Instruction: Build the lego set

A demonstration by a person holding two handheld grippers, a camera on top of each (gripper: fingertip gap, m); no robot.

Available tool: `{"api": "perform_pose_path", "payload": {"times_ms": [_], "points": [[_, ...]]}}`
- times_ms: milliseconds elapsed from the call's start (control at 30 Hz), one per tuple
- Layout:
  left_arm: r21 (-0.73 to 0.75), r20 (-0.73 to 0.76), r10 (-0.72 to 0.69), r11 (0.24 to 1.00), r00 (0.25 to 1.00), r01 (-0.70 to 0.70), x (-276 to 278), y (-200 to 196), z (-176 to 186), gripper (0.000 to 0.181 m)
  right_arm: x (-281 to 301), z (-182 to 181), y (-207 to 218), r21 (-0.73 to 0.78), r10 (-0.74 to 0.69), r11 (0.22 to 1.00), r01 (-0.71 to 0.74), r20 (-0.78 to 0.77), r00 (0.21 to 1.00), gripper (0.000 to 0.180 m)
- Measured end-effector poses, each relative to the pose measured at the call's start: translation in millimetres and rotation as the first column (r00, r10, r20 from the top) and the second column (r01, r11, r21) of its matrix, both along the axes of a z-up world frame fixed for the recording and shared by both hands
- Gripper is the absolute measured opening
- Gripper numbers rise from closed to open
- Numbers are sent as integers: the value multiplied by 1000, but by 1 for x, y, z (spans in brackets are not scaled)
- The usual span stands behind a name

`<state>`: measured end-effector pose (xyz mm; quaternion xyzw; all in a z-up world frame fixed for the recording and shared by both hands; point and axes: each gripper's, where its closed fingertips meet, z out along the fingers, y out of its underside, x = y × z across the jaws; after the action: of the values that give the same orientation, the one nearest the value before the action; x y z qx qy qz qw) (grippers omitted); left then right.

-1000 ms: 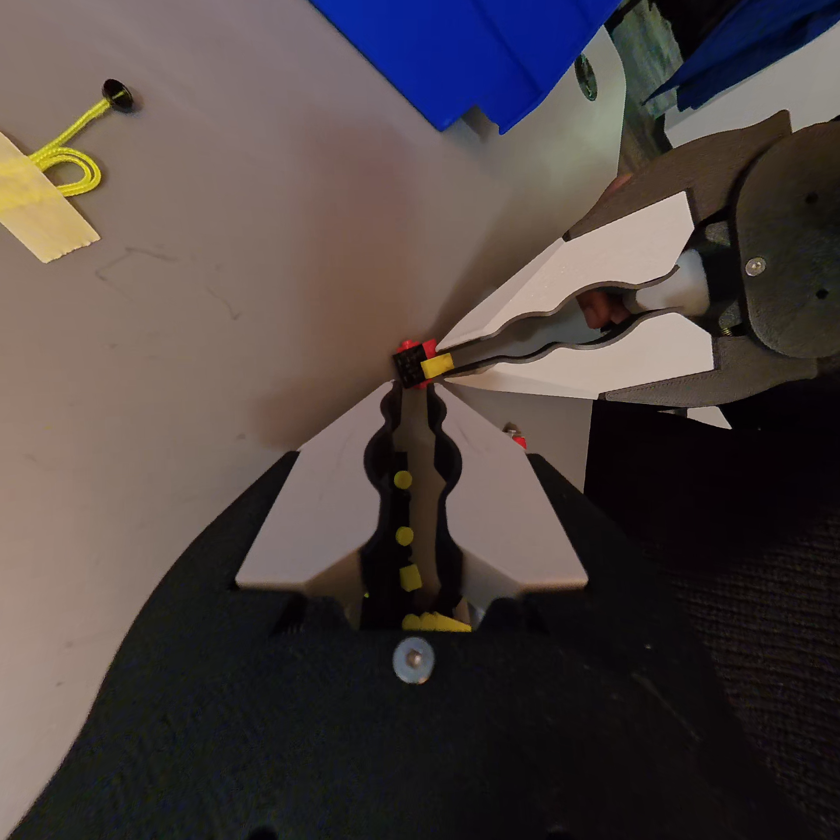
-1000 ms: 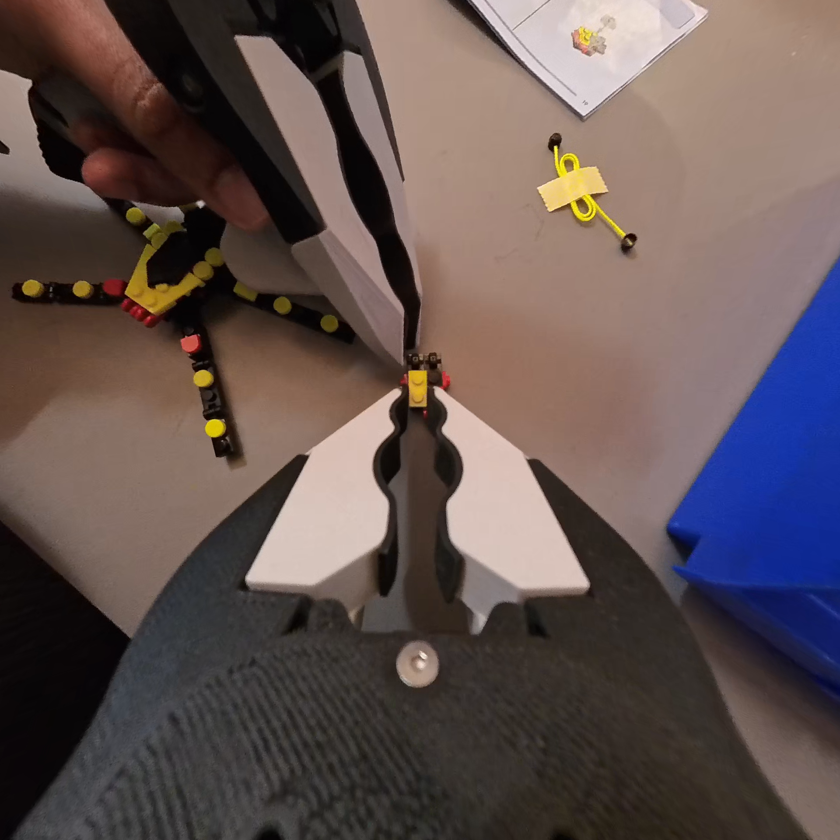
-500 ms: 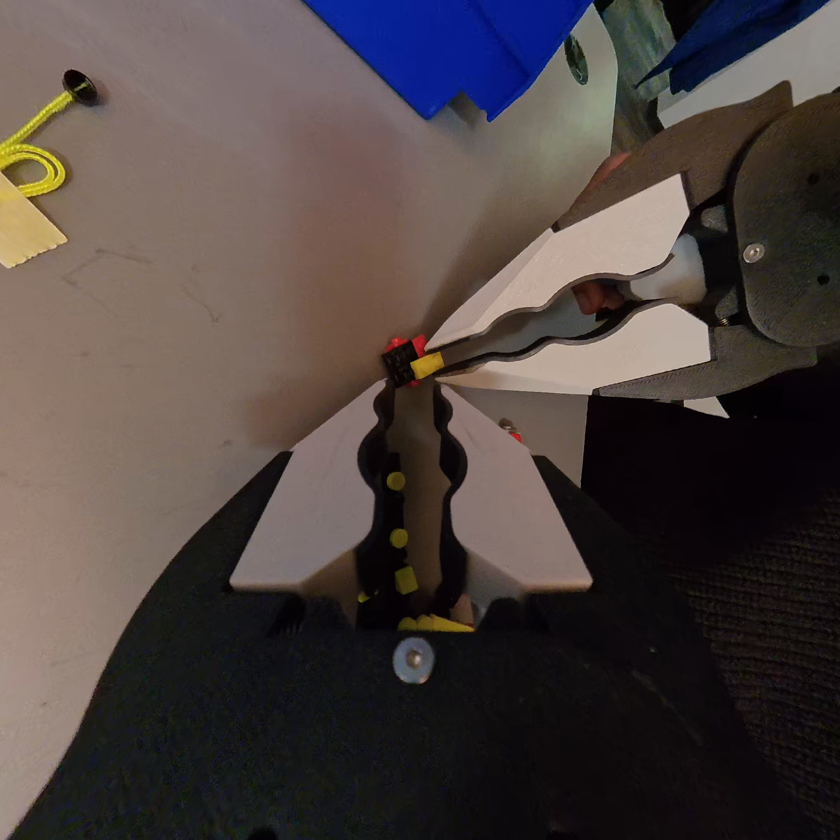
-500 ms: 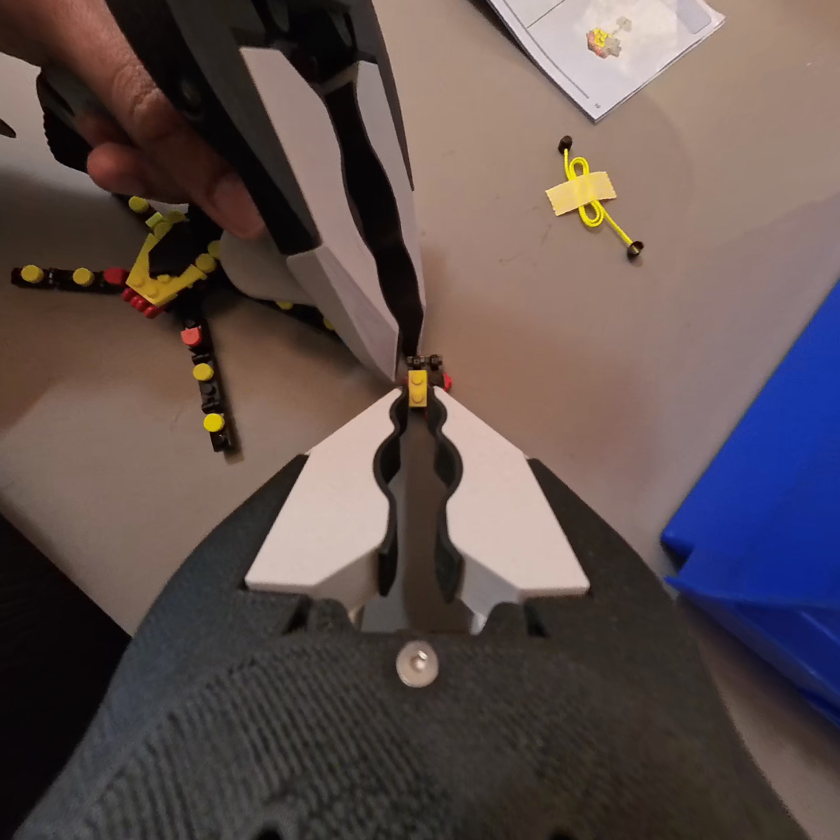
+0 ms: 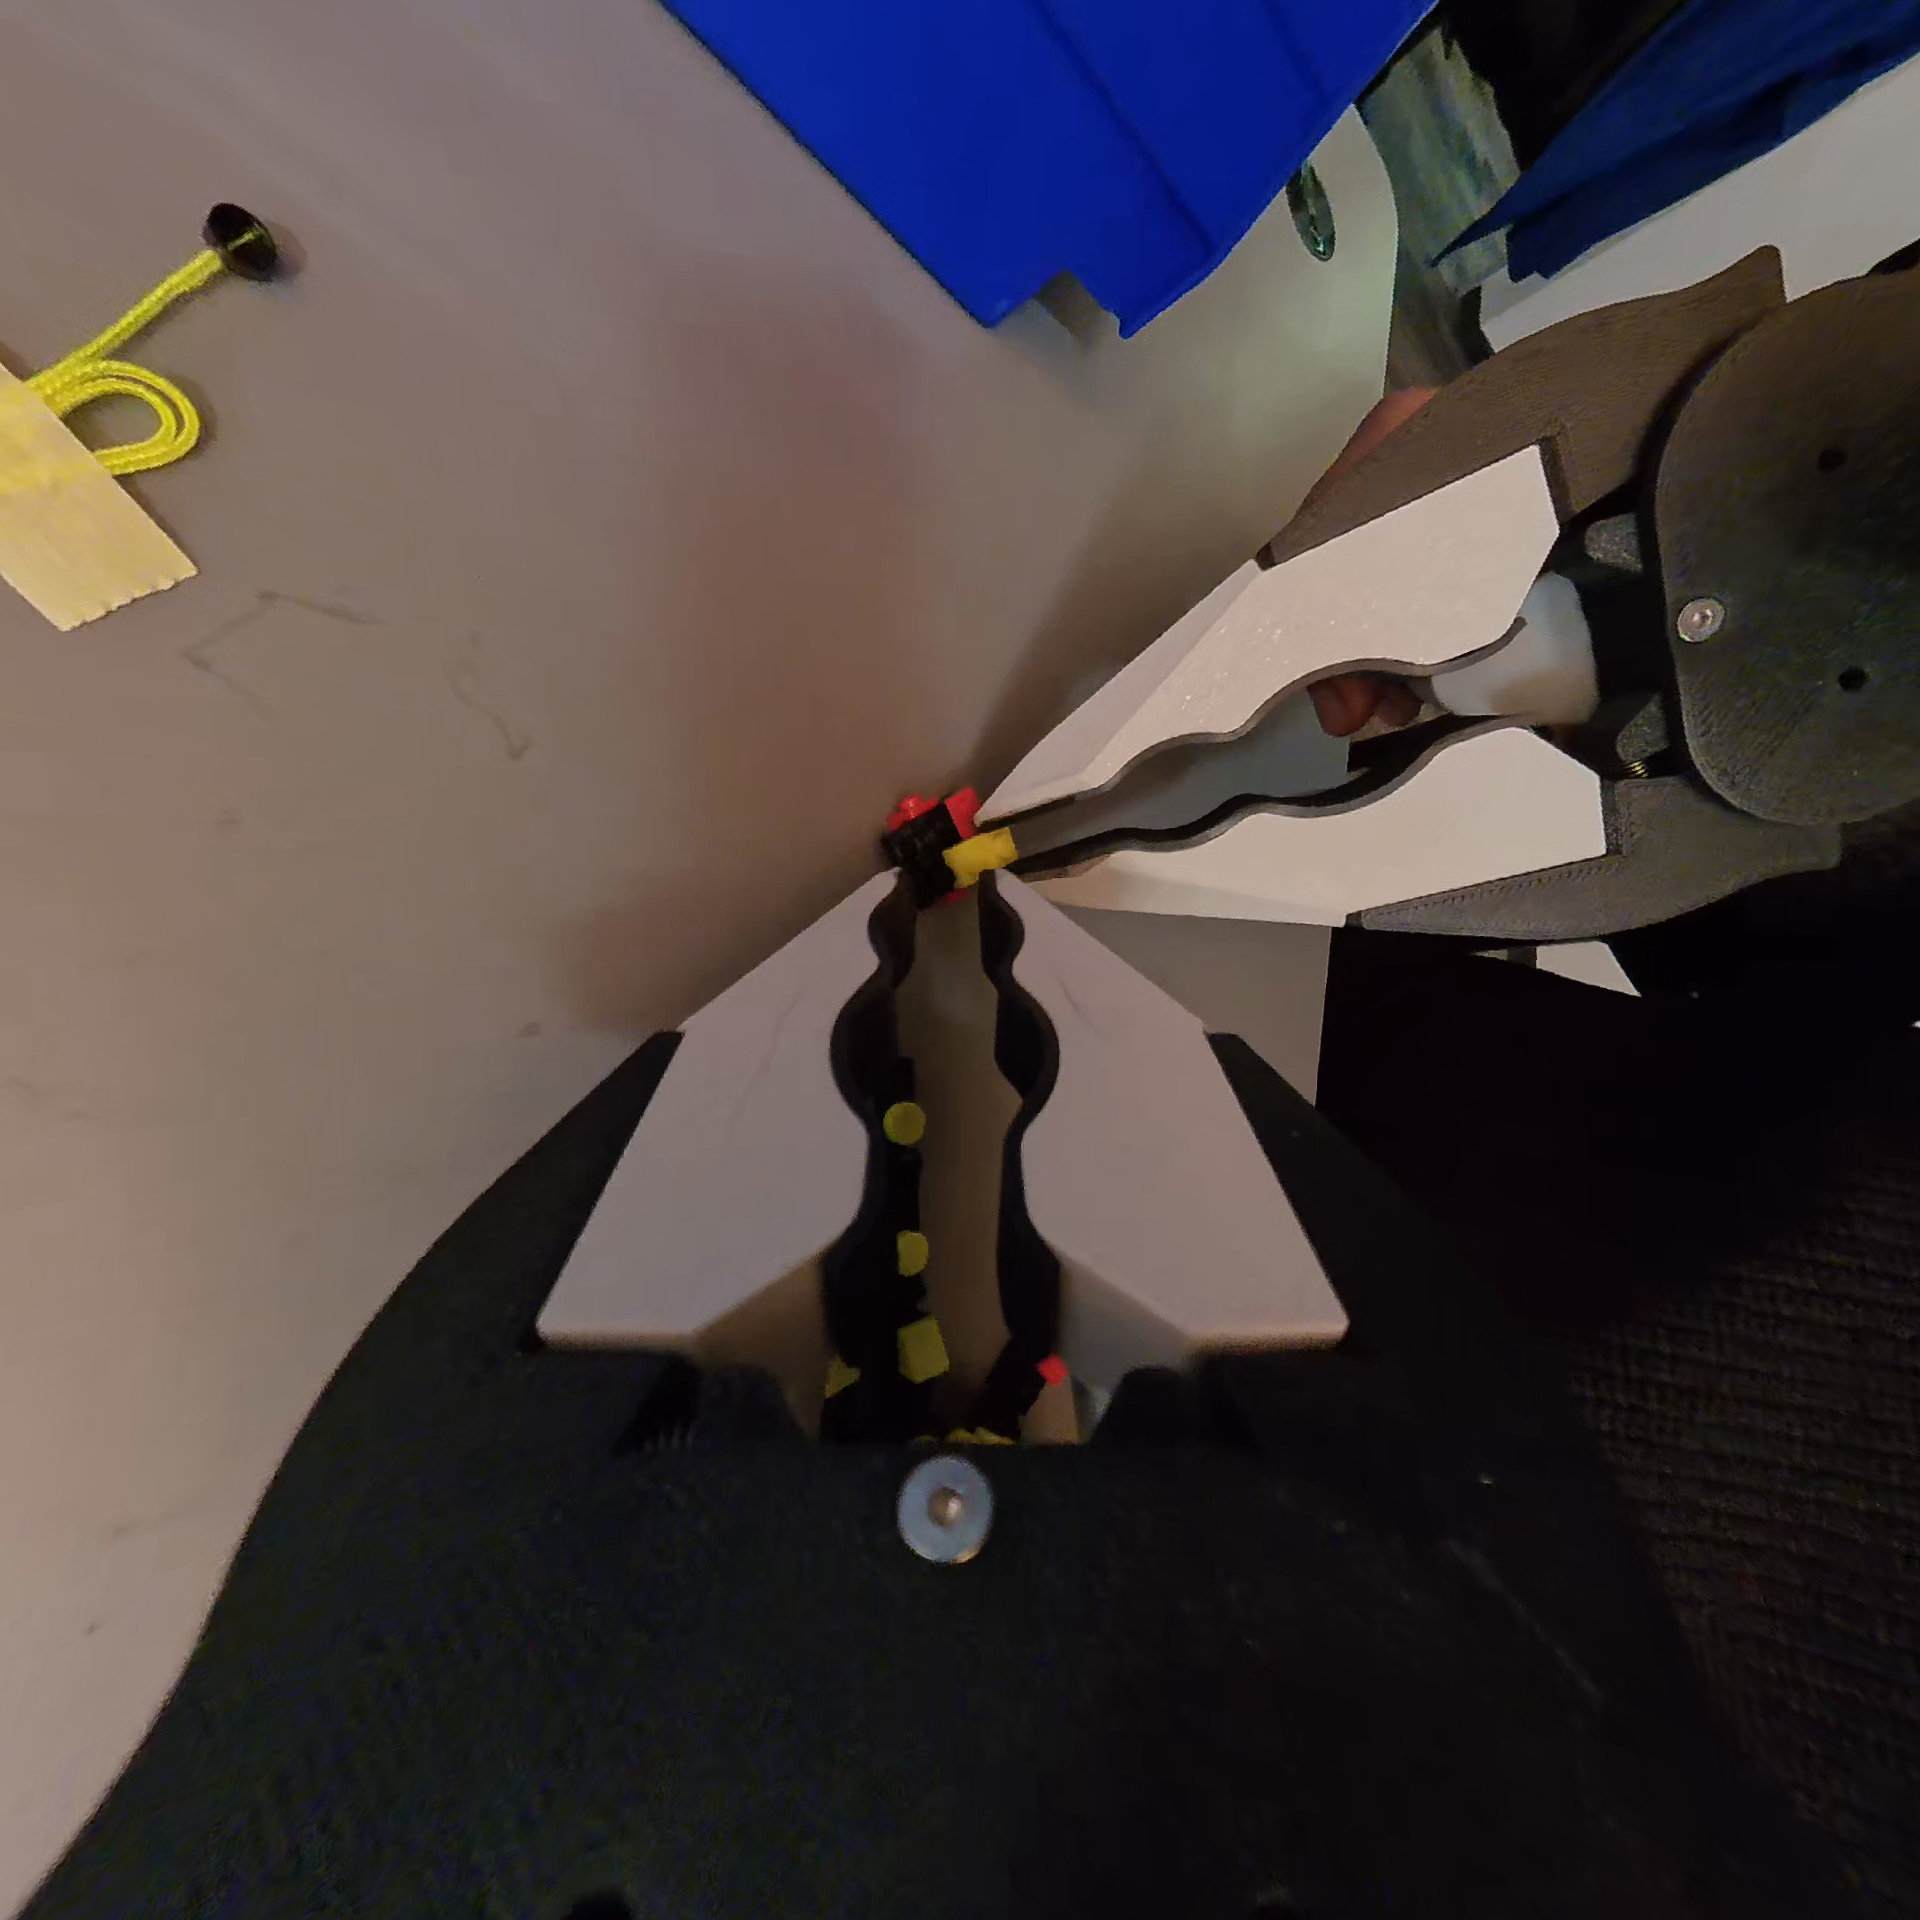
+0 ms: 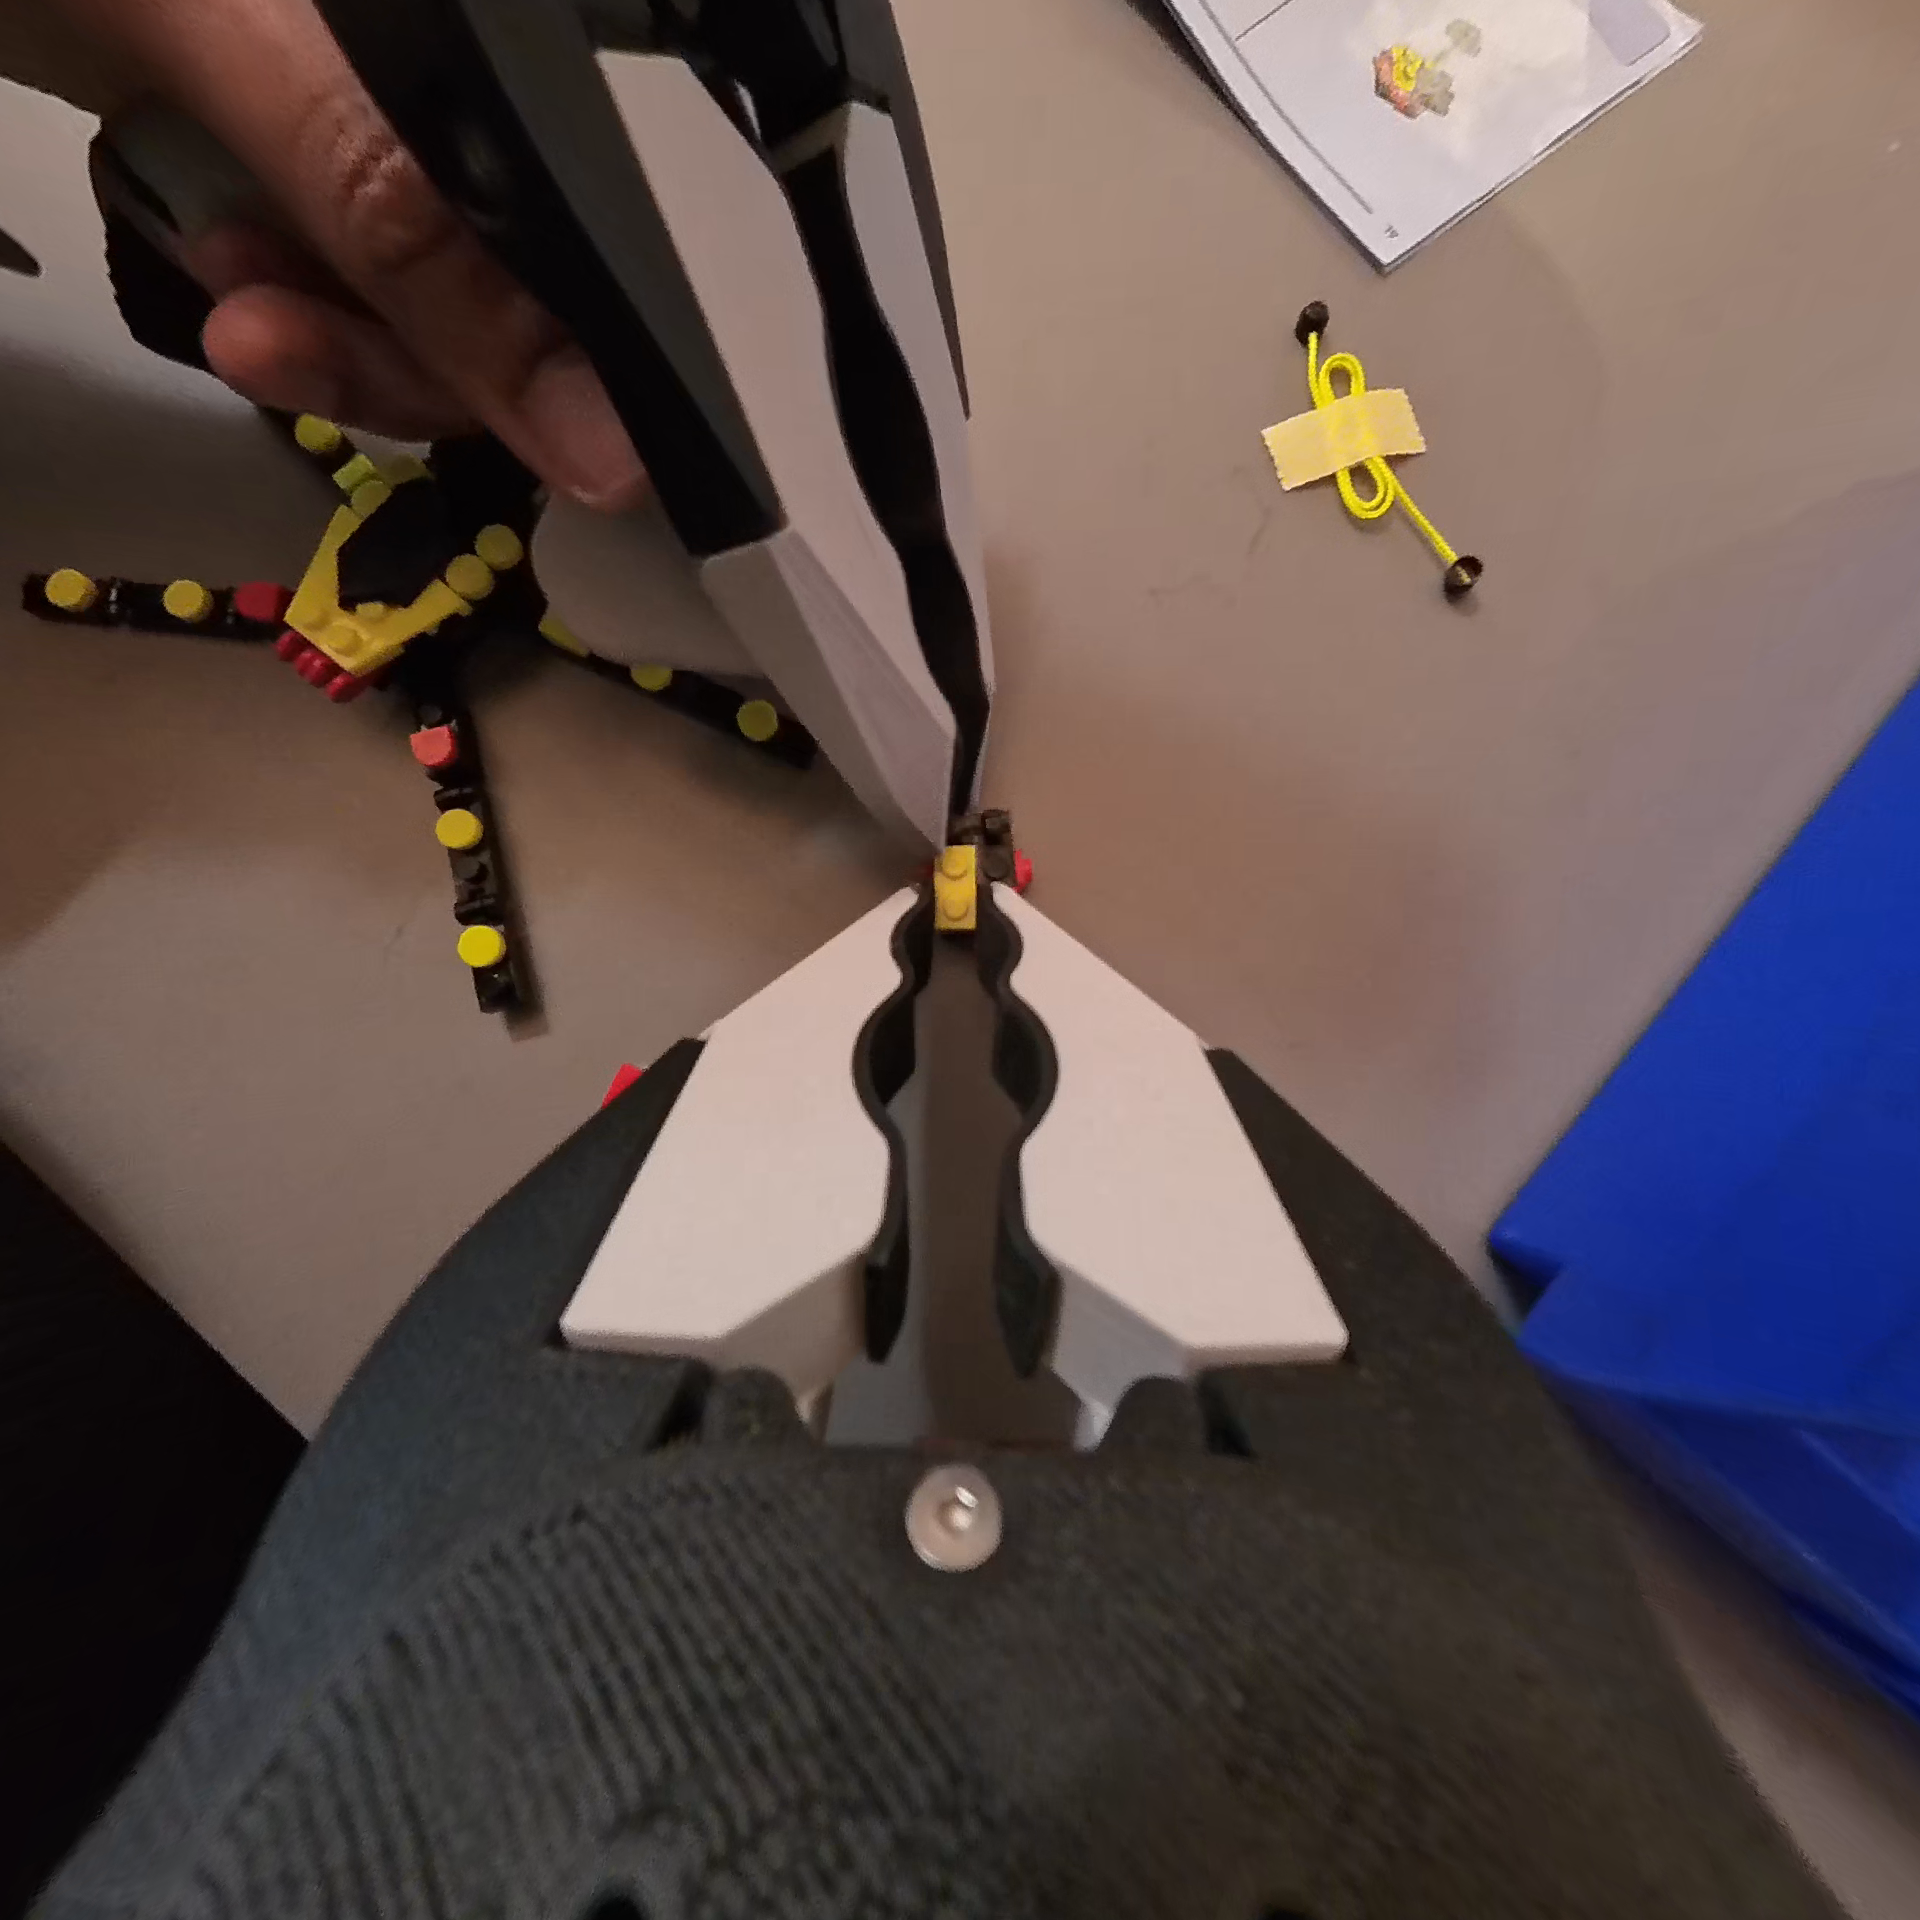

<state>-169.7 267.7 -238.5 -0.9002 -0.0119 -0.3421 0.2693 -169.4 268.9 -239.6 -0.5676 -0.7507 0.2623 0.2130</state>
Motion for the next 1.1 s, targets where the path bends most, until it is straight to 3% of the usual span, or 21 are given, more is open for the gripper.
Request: {"api": "perform_pose_path", "payload": {"times_ms": [567, 900, 1100], "points": [[-17, -14, 11, 1000, 1000, -11, -1, 3, -2, 9, 0, 0, 0, 4, 71, 997, -71, 1, 997, 6], [-14, -65, 6, 1000, 998, -7, -1, 4, -3, 8, 0, 1, 3, -162, 62, 984, -69, -45, 997, 6], [-16, -77, 12, 1000, 997, -14, -1, 5, -3, 7, 0, 1, 4, -146, 63, 987, -72, -68, 996, 6]]}}
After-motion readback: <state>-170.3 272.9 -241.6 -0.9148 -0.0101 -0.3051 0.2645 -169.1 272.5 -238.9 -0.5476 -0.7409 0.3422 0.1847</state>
